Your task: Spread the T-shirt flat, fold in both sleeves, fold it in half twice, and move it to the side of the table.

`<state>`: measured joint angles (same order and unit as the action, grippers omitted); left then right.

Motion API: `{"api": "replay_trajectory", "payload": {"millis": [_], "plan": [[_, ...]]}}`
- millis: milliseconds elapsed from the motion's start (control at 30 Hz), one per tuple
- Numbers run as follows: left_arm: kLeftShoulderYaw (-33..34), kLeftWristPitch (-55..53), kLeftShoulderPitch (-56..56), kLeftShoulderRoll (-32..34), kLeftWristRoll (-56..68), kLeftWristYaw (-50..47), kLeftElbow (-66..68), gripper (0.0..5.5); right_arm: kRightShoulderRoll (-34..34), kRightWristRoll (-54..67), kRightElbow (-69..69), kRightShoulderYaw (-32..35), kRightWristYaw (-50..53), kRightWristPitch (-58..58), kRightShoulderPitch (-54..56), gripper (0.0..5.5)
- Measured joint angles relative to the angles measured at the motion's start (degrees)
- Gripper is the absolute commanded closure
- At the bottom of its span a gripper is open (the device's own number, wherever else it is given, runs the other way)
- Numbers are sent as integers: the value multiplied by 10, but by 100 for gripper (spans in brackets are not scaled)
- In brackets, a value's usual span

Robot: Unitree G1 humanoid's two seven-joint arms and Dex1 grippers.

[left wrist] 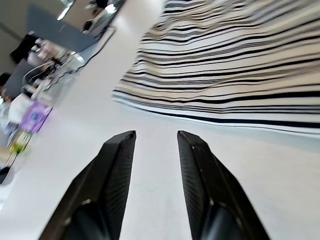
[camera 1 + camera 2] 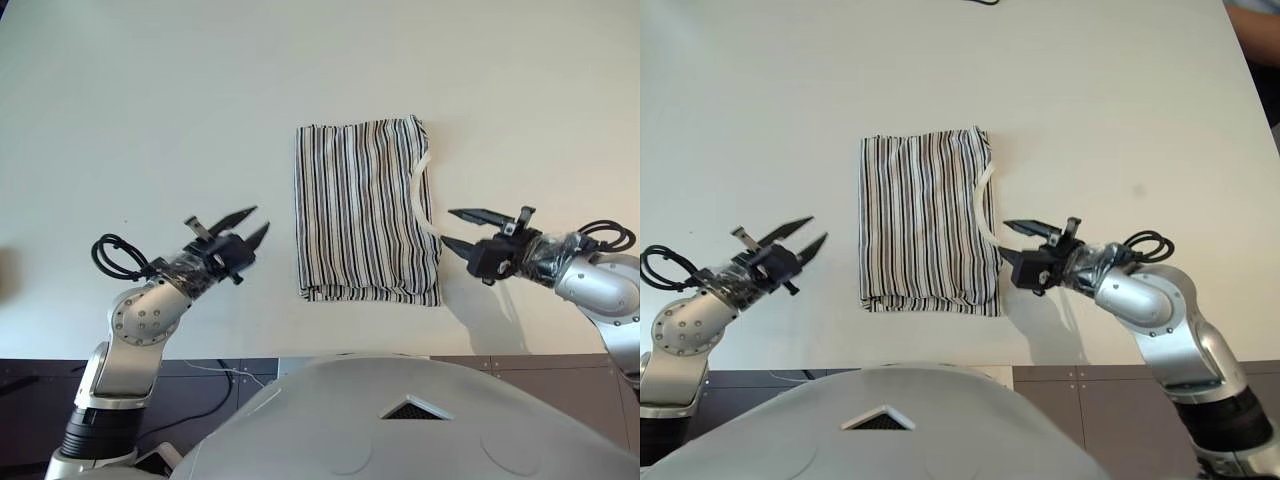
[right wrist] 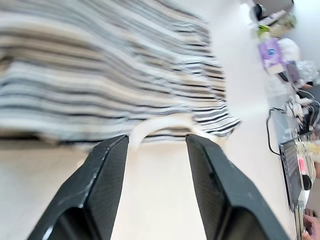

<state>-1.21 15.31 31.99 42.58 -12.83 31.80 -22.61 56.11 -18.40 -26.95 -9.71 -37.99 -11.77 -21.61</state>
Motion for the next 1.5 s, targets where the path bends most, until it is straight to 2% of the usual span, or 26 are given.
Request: {"api": "replay_trajectory", "payload": {"millis": [33,167,367,567,800,1000,1167,1267,1367,1500], "plan": [[-15,43,11,29,-22,19,16,340,23,-28,32,-5,2,-56,-19,270],[-49,157,2,84,-77,34,63,340,30,-45,67,-10,21,-162,-25,270],[-103,215,-13,86,-88,37,72,340,29,-42,70,-29,24,-232,-52,270],[-124,257,-46,85,-111,5,106,340,12,-41,92,-44,21,-247,-22,270],[-105,313,-91,101,-144,-51,178,340,-42,-100,112,-52,89,-256,-28,270],[-108,348,-128,107,-137,-63,236,340,-72,-143,144,-75,136,-281,4,270],[-78,366,-78,162,-65,-41,244,340,-100,-165,147,-87,161,-275,3,270],[-52,393,-122,196,-89,-48,318,340,-110,-175,138,-90,175,-260,-10,270],[-76,413,-224,161,-170,-85,380,340,-126,-180,139,-107,175,-254,3,270],[-133,450,-260,104,-192,-106,376,340,-110,-171,144,-111,156,-258,27,270]]}}
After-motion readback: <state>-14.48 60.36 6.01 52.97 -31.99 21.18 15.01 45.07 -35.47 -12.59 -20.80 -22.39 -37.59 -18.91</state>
